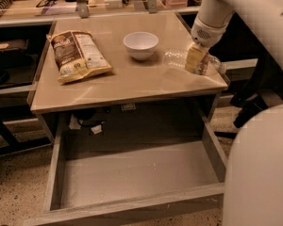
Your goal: Pick water bottle from top drawer and place on counter
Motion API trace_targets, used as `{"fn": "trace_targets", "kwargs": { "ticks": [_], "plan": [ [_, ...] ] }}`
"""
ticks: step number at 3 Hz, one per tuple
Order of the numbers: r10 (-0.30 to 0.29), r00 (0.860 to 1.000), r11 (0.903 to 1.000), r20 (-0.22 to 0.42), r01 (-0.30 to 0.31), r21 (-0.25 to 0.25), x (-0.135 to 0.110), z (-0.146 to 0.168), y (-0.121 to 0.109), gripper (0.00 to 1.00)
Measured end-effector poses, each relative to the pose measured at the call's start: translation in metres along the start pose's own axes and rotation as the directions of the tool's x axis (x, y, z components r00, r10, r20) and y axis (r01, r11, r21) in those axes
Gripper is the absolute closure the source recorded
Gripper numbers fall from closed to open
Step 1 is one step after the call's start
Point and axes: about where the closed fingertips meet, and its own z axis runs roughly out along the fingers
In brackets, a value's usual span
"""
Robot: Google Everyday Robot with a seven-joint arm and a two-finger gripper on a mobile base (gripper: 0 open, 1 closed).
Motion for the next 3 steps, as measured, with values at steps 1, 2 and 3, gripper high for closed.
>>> {"fn": "trace_targets", "kwargs": {
  "ticks": [1,2,3],
  "plan": [
    [0.011,1.0,0.9999,-0.012,-0.011,0.009,-0.01,0.009,-0.018,1.0],
    [0.021,1.0,0.9998,-0.008,-0.021,0.006,-0.027,0.025,-0.036,1.0],
    [0.02,1.0,0.9997,-0.003,-0.02,0.009,-0.029,0.026,-0.038,1.0]
  ]
}}
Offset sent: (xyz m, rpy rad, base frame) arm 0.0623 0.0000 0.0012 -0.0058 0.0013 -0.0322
